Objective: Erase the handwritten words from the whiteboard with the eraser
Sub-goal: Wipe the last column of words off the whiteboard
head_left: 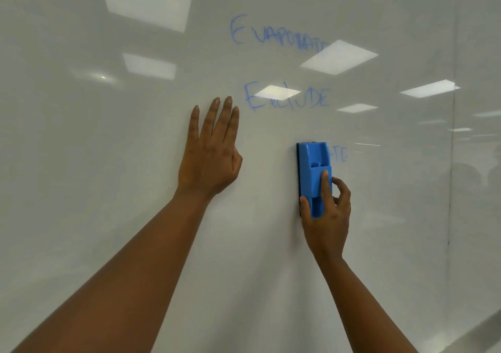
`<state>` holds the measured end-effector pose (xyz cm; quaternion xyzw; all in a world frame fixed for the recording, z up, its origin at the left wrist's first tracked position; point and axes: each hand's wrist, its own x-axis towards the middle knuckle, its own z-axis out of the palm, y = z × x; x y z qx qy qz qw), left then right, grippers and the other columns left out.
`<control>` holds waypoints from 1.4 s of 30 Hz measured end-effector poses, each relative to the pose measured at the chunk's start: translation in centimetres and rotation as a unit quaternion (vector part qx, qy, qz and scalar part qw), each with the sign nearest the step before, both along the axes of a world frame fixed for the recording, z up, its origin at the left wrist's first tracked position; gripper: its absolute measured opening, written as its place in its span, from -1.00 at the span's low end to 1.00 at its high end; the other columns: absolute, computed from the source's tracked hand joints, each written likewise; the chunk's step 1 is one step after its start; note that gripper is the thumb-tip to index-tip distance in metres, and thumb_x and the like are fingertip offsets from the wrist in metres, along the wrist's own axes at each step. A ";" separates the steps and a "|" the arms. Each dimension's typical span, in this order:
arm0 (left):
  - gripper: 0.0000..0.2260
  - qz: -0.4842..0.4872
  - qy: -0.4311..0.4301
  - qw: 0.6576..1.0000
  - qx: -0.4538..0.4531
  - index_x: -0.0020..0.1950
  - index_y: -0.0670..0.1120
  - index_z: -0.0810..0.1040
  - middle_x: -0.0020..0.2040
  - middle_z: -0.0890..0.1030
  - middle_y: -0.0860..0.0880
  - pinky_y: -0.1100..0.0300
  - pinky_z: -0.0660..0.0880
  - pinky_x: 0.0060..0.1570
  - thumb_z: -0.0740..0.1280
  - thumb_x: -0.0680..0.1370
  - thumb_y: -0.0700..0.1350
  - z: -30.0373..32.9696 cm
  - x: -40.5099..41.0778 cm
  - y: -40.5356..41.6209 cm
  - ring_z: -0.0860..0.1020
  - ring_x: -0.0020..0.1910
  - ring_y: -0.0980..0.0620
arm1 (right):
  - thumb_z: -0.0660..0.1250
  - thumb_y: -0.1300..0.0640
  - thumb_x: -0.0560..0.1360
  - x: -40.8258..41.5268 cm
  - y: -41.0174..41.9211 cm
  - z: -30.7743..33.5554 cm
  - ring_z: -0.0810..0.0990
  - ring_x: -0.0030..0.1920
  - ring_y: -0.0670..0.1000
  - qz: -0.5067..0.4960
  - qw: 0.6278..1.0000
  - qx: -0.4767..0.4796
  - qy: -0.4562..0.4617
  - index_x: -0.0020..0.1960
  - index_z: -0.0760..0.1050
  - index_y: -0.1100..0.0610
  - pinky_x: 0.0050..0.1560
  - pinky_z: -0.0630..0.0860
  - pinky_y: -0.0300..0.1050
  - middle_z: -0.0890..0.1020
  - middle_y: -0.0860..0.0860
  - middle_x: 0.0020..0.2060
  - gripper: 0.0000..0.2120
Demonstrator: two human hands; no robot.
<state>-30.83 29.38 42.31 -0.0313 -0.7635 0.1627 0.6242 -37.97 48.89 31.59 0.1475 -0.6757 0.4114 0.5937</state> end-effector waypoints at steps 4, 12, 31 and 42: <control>-0.44 0.001 0.002 1.000 0.000 0.51 -0.23 0.11 0.52 0.10 -0.20 -0.18 -0.06 0.46 -0.05 0.51 -0.11 0.0 0.0 0.0 0.05 0.51 -0.18 | 0.39 0.13 0.45 0.3 -1.3 1.2 0.36 0.20 0.08 0.005 0.999 -0.030 0.012 0.45 0.16 0.07 0.00 0.35 -0.22 0.33 0.16 0.31 -0.35; -0.44 0.003 0.004 1.000 -0.006 0.51 -0.23 0.10 0.52 0.09 -0.22 -0.19 -0.06 0.45 -0.03 0.52 -0.10 -0.1 -0.1 0.0 0.04 0.51 -0.19 | 0.47 0.20 0.37 0.5 -1.7 -0.8 0.46 0.12 0.18 0.012 0.999 0.026 0.035 0.40 0.25 0.15 -0.03 0.47 -0.13 0.38 0.26 0.25 -0.33; -0.44 0.008 0.015 1.000 -0.006 0.51 -0.22 0.12 0.52 0.10 -0.22 -0.19 -0.06 0.44 -0.06 0.51 -0.11 -0.2 -0.1 0.1 0.05 0.51 -0.20 | 0.48 0.19 0.36 -0.3 -1.4 0.8 0.38 0.12 0.05 -0.010 0.997 0.033 0.065 0.39 0.29 0.25 0.01 0.36 -0.20 0.39 0.23 0.29 -0.33; -0.44 0.011 0.011 1.000 -0.005 0.51 -0.22 0.11 0.52 0.10 -0.23 -0.19 -0.08 0.43 -0.07 0.51 -0.10 -0.2 -0.1 0.1 0.05 0.50 -0.21 | 0.46 0.16 0.39 0.0 -1.9 1.9 0.39 0.17 0.10 0.002 0.997 0.032 0.064 0.41 0.25 0.18 0.03 0.39 -0.18 0.37 0.21 0.31 -0.33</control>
